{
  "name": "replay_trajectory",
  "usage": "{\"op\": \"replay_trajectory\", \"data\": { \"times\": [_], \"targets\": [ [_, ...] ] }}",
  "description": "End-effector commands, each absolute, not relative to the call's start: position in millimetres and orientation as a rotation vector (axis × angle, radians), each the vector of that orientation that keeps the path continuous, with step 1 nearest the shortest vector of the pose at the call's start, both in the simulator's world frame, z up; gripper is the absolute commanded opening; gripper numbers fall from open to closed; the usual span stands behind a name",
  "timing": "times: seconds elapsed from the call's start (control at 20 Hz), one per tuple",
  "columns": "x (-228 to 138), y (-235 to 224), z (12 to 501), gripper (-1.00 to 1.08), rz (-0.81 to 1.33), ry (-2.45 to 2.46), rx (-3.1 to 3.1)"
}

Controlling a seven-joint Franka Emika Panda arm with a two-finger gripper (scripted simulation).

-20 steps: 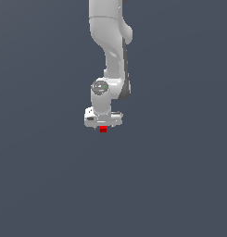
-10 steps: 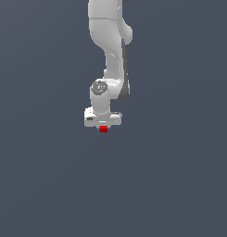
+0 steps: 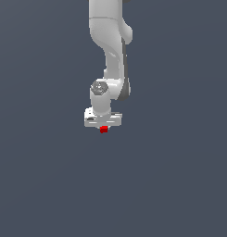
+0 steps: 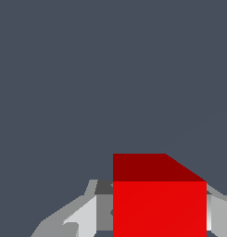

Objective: Pick up the red cube and move it to a goal position.

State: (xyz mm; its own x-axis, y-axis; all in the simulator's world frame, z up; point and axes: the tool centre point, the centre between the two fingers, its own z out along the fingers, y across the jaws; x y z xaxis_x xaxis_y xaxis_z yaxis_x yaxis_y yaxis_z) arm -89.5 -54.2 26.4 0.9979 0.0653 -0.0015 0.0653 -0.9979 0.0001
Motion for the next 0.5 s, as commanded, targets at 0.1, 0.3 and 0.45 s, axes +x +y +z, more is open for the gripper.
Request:
{"op": "replay_trajectory", "data": {
  "times": [0.1,0.3,0.45],
  "targets": [
    [-76,-50,35,-1.00,-0.001,0.103,3.140],
    [-58,-45,47,-1.00,-0.001,0.103,3.140],
    [-40,-40,58,-1.00,0.000,0.104,3.140]
  ]
}}
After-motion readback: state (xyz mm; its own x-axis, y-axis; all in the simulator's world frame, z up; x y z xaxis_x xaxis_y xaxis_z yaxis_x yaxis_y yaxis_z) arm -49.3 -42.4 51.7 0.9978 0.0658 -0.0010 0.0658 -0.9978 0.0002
